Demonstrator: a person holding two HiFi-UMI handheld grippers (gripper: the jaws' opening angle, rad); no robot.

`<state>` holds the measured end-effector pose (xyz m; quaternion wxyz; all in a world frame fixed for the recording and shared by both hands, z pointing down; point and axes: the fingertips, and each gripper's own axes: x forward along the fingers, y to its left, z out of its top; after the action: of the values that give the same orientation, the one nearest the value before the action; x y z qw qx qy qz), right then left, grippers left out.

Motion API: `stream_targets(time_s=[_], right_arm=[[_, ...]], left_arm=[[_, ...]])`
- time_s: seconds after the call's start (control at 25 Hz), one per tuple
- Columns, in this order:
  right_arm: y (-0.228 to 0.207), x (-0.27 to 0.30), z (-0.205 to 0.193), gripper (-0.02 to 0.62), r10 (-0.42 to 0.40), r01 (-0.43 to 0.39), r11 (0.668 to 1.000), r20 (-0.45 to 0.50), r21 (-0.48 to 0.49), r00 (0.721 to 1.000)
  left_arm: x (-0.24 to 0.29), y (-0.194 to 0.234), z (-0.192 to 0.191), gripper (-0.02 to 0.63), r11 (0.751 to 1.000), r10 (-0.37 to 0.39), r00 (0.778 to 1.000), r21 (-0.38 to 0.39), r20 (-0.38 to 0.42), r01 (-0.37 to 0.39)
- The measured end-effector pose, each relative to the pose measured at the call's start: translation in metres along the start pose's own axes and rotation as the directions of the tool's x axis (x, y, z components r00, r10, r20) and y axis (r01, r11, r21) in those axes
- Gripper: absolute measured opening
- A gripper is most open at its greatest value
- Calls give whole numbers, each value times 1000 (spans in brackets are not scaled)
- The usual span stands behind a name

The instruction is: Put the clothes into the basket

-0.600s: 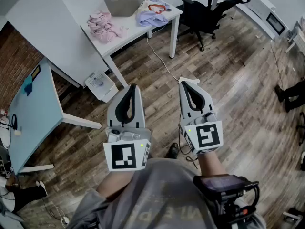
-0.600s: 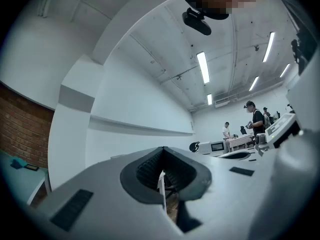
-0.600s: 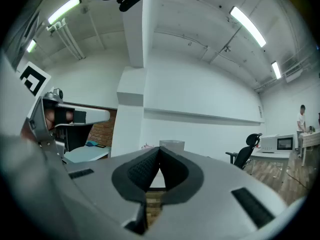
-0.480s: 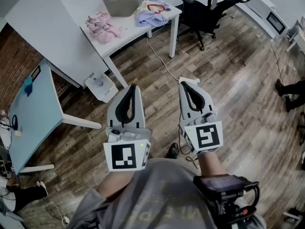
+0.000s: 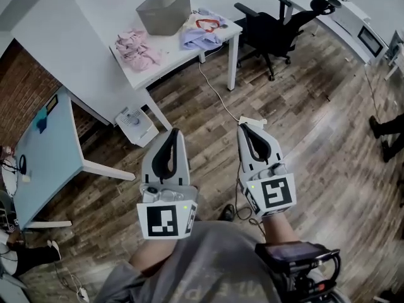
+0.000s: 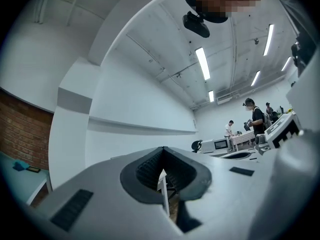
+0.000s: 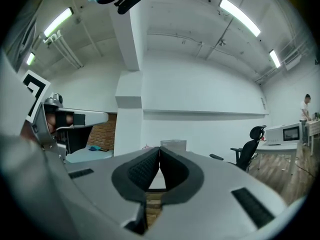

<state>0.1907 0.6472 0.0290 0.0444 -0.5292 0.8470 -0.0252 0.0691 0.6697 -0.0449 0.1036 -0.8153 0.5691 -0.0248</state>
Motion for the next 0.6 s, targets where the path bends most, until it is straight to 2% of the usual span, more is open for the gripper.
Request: stream_targets(time_s=[0.32,0.6], right_arm=[[-1,28,-27,6,41,-40,999,-51,32,998],[-16,83,-40,8,23,-20,999,-82,41,996]], left_arm=[[16,11,-24,8,1000,18,998,-5,-55,-18],[67,42,-52,8,999,-6,997,-51,-75,2]])
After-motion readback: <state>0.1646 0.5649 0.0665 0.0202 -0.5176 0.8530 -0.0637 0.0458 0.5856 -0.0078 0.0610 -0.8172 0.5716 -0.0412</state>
